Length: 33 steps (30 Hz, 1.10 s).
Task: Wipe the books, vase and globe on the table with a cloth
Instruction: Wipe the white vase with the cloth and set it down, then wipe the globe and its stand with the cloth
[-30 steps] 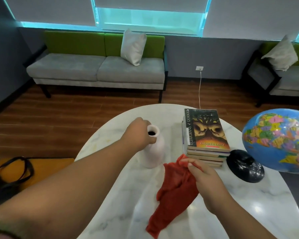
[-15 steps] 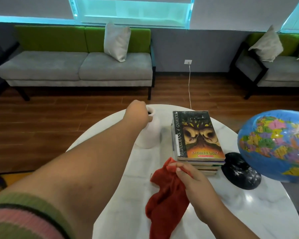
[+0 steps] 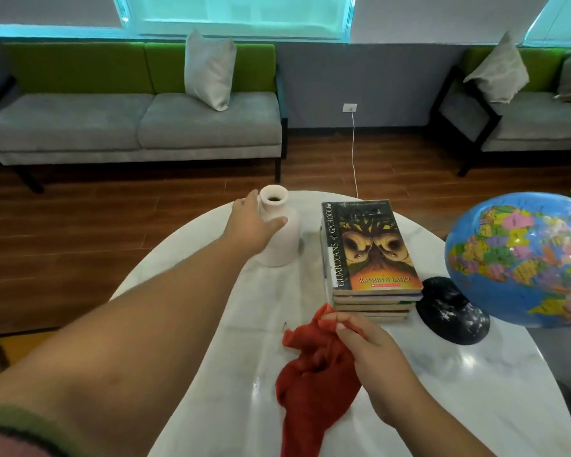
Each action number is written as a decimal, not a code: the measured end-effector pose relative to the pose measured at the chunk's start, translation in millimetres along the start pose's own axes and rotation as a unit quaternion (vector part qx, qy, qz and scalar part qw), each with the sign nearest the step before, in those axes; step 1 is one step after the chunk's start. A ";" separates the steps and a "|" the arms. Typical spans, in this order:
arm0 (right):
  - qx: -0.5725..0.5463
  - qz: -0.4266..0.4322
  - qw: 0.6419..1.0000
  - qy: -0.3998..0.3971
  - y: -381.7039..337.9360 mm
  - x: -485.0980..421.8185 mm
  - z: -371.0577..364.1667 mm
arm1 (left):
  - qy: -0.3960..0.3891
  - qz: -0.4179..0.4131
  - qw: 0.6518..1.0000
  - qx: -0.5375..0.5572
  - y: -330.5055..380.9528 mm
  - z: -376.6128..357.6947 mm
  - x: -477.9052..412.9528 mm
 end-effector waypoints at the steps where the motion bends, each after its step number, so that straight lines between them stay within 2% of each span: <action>1: -0.012 -0.019 1.000 -0.003 3.1 2.8 0.3 | 0.009 0.009 0.999 0.043 -12.3 -3.6 14.6; 4: -0.007 -0.053 0.999 0.003 8.0 11.1 4.0 | 0.024 0.026 0.996 0.079 -51.5 -15.4 67.6; 7: -0.011 -0.070 0.997 0.008 5.8 19.2 5.9 | -0.030 0.052 0.993 0.107 -85.9 -32.6 119.4; 10: 0.010 -0.044 0.999 0.021 -5.0 31.9 9.4 | -0.063 0.064 0.984 0.154 -102.4 -35.8 162.9; 14: 0.042 0.017 0.997 0.061 -22.2 56.5 24.8 | -0.111 0.047 0.980 0.161 -99.7 -32.9 194.1; 21: 0.016 0.127 0.983 0.133 -59.8 96.6 84.2 | -0.110 -0.032 0.981 0.155 -29.0 -17.1 208.3; 30: -0.015 0.213 0.955 0.207 -108.2 123.4 201.9 | -0.112 -0.138 0.974 0.142 101.8 -47.0 248.5; 33: -0.075 0.213 0.943 0.245 -109.5 121.8 248.5 | -0.114 -0.149 0.974 0.126 125.2 -63.6 265.0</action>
Point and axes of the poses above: each hand's wrist, its own x-axis away from the middle knuckle, its own z-axis out of the back of the hand, y = z × x, the point moved 8 cm from there along -x, towards the middle knuckle, and after that the axes turned 4 degrees about -x, right-handed, at the moved point
